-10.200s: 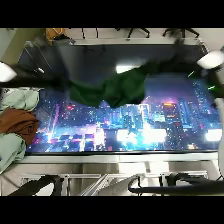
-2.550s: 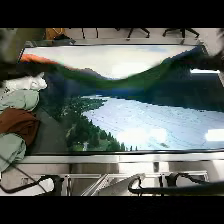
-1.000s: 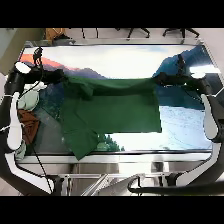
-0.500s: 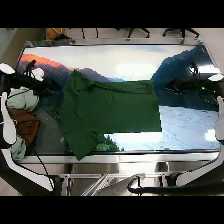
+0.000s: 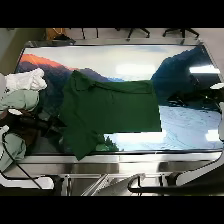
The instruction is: Fold the shirts.
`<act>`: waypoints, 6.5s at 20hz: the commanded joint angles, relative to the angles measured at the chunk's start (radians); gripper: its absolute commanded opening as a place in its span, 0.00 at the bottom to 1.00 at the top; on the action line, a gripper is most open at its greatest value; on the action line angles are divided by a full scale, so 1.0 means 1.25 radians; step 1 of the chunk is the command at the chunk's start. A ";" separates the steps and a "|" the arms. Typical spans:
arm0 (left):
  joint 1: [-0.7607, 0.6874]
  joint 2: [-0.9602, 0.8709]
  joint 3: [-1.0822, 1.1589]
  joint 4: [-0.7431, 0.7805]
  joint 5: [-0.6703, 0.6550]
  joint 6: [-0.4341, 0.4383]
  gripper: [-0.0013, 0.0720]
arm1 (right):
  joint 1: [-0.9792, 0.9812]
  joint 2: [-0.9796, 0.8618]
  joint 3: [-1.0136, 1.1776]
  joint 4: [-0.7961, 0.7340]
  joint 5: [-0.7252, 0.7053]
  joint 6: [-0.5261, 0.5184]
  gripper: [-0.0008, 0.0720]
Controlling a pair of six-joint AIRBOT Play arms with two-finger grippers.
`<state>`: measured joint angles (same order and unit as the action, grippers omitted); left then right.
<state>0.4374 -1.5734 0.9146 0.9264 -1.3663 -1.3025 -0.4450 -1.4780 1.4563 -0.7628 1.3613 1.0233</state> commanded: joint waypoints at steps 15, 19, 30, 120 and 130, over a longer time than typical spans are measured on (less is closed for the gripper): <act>-0.053 0.019 0.022 -0.150 0.137 0.128 0.04 | 0.084 0.018 -0.282 -0.052 0.078 -0.002 0.51; -0.053 0.036 0.022 -0.164 0.105 0.148 0.04 | 0.152 0.092 -0.290 -0.042 0.069 0.007 0.27; 0.013 0.493 0.441 -0.485 -0.032 0.158 0.04 | -0.008 0.435 0.170 0.462 0.033 -0.047 0.04; -0.319 0.374 -0.182 0.020 0.271 -0.074 0.04 | 0.090 0.094 -0.363 -0.090 0.001 0.001 0.29; -0.320 0.625 -0.125 0.278 -0.082 -0.216 0.04 | 0.098 0.316 -0.409 -0.357 0.119 0.280 0.04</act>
<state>0.0383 -0.9134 0.7513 1.1877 -1.3346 -1.5150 -0.3244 -1.1748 0.9787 -1.1042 1.4322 1.2564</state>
